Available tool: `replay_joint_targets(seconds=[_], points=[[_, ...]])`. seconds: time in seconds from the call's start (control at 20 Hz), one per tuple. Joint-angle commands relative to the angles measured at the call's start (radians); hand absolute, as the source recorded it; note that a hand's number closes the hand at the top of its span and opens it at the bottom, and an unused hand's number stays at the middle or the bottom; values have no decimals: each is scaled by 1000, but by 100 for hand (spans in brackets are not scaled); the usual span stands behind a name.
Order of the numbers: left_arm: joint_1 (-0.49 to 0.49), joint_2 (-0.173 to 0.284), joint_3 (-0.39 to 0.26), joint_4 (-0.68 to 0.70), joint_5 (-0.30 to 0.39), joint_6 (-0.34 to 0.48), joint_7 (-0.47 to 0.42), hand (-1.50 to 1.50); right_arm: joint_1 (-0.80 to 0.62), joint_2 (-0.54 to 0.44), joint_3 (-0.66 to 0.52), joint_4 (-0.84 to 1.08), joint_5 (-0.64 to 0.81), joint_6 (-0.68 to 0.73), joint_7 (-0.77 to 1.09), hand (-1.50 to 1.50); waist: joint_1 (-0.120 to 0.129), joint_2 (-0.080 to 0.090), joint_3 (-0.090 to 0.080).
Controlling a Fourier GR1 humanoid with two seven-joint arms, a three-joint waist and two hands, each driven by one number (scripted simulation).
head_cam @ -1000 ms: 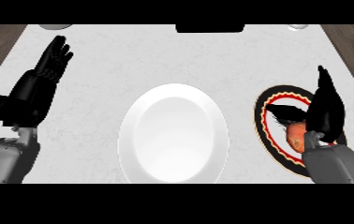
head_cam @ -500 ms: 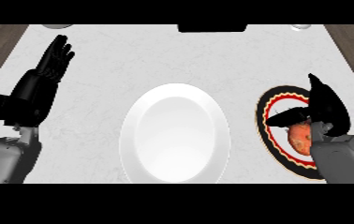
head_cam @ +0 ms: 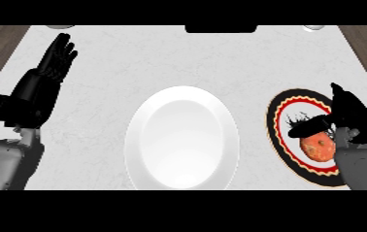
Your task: Pick the squash from the plate and place it in the plate
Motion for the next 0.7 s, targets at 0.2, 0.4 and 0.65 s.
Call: replay_joint_targets(seconds=[0.2,0.4,0.65], points=[[-2,-21,-2,17,-33,4,-19,0,36,20,-18,14,1,114,239,-150,0,2,1],[35,-27,15,-12,-12,-15,-27,0,47,38,-61,34,-11,119,209,-150,8,1,1],[6,-33,20,23,-32,-37,-31,0,68,72,-72,106,-3,119,125,-150,7,5,2]])
